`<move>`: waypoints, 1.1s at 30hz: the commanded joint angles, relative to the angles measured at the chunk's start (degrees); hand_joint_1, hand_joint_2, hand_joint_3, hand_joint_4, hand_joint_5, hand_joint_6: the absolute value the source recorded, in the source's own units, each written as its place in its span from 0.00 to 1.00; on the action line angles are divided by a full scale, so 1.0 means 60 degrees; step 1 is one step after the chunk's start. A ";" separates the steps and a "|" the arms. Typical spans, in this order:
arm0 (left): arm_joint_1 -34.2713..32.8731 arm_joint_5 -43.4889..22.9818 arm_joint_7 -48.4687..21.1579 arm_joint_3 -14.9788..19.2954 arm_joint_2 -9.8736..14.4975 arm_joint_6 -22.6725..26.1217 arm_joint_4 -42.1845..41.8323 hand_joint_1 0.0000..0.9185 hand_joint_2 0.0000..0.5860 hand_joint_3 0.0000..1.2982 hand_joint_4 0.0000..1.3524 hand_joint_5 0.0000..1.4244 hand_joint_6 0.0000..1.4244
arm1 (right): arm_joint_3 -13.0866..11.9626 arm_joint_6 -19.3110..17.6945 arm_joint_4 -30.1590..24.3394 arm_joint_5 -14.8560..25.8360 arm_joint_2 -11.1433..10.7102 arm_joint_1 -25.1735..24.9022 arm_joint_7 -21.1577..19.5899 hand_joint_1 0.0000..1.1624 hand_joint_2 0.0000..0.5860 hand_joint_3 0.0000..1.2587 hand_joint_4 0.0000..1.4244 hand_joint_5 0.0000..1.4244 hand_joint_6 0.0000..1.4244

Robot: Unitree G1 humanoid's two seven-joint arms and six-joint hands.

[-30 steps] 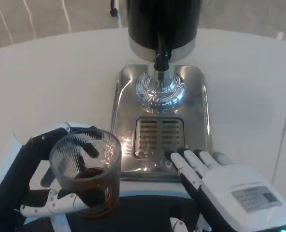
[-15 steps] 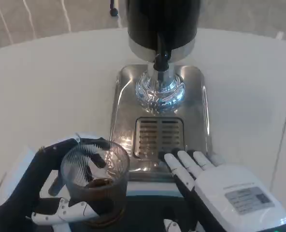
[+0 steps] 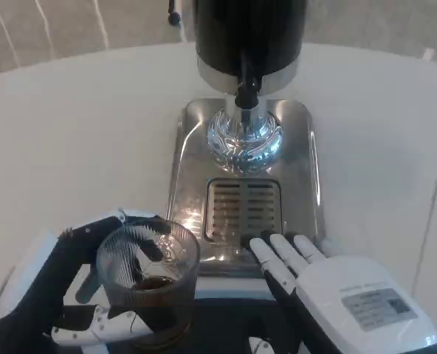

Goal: Grasp the cup under the faucet to collect the drink, then remove the cup.

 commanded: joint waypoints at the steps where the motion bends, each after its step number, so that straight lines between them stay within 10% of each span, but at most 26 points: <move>1: -0.0066 -0.0101 0.0237 0.0037 -0.0029 -0.0298 -0.0009 0.62 0.02 0.74 0.82 0.96 1.00 | 0.0024 0.0011 0.0106 -0.0086 0.0054 0.0052 -0.0145 0.16 0.99 0.01 0.00 0.00 0.00; 33: -0.0296 -0.0070 0.0216 -0.0019 -0.0033 -0.0260 0.0201 0.62 0.01 0.74 0.82 0.96 1.00 | -0.0094 0.0060 0.0052 0.0024 0.0037 0.0060 -0.0034 0.15 0.99 0.01 0.00 0.00 0.00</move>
